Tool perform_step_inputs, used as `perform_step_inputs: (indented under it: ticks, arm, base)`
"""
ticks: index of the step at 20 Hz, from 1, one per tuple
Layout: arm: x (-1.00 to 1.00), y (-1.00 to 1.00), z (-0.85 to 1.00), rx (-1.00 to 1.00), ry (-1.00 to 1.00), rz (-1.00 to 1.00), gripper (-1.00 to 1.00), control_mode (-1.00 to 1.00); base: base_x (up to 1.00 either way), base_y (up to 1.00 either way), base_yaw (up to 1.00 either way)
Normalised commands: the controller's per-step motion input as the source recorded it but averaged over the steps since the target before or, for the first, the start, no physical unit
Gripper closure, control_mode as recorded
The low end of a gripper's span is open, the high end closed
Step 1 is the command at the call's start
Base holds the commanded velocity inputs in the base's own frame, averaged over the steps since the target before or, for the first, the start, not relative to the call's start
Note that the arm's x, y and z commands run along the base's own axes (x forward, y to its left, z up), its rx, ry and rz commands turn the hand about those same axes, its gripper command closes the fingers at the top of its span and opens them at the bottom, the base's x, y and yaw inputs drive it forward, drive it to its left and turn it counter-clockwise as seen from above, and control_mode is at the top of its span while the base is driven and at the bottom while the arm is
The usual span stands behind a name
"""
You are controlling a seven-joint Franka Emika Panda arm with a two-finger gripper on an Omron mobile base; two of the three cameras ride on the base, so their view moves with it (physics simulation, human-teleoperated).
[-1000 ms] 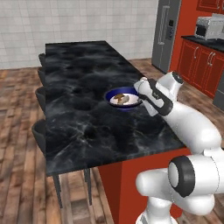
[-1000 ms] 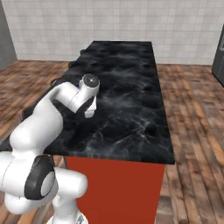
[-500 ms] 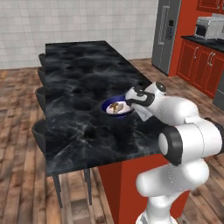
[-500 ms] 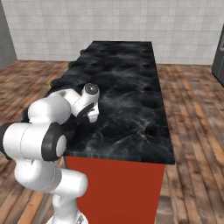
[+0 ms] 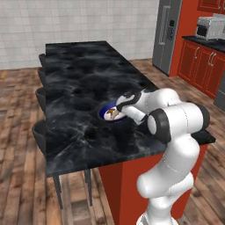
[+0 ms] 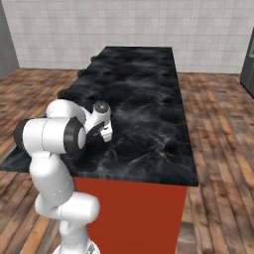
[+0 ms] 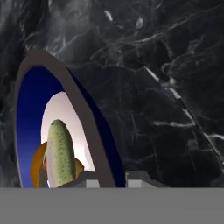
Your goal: The microwave is finished heating the fish and mushroom. Take the bowl containing the food and place it on the dining counter.
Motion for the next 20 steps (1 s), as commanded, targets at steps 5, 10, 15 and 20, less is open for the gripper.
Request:
perform_step_inputs:
  ticks: [5, 10, 15, 20]
  arm:
    - [0.38, 0.03, -0.38, -0.05, 0.0, 0.0, 1.0, -1.0]
    - [0.39, 0.0, -0.36, -0.03, 0.0, 0.0, 1.0, -1.0]
    - [0.35, 0.0, -0.31, -0.01, 0.0, 0.01, 1.0, -1.0]
    - [0.02, 0.0, 0.0, 0.0, 0.01, 0.0, -1.0, -1.0]
  base:
    - [0.0, 0.0, 0.0]
    - [0.0, 0.0, 0.0]
    - [0.0, 0.0, 0.0]
    - [0.0, 0.0, 0.0]
